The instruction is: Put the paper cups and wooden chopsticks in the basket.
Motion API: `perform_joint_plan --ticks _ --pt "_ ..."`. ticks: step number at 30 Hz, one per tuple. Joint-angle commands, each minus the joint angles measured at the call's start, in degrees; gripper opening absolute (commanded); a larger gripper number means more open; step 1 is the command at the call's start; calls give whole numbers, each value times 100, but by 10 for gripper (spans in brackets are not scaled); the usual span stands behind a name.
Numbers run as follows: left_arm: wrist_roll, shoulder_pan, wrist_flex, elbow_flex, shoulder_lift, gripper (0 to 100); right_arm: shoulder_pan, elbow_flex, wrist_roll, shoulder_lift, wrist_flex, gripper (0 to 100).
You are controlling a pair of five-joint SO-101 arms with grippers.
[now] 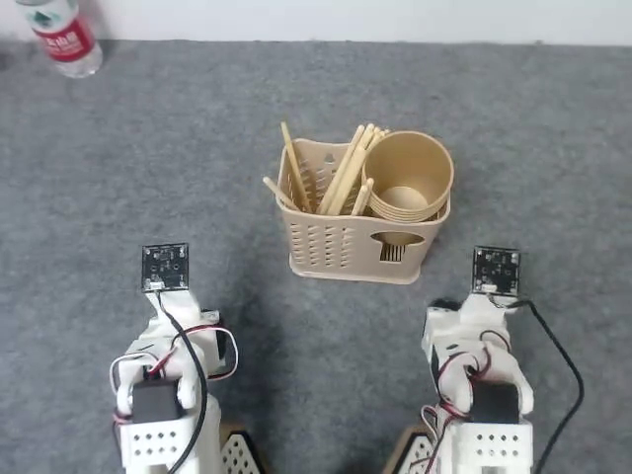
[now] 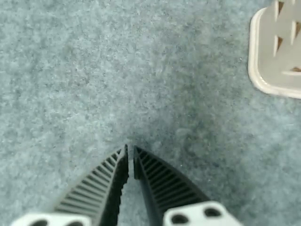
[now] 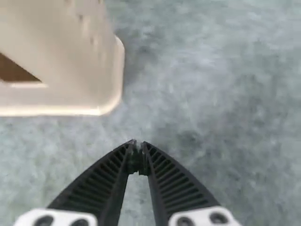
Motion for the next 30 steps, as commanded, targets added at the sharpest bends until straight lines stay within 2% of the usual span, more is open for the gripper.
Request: perform_joint_plan --ticks 1,5,8,10,16,30 --pt "53 9 18 -40 -88 12 75 97 -88 -57 523 11" --pt "0 0 18 -40 -79 12 127 62 -62 -57 796 9" --pt "-589 0 0 -40 -79 12 127 88 105 -57 787 11" --pt "-914 9 -9 -40 -79 12 127 88 448 -57 787 11" --pt "-958 44 -9 -40 -79 12 127 97 1565 -57 787 9" --pt "-958 9 -9 -40 -79 12 -75 105 1618 -48 778 9"
